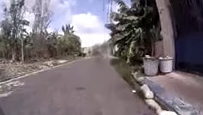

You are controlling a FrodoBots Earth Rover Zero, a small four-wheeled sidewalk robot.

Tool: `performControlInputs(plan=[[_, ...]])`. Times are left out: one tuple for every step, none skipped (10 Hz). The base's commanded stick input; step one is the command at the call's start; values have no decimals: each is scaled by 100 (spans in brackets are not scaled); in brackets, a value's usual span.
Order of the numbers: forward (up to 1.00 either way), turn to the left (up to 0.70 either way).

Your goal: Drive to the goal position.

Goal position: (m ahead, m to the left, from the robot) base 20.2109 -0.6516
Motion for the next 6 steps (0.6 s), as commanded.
performControlInputs(plan=[[70,0],[70,0],[70,0],[70,0],[70,0],[70,0]])
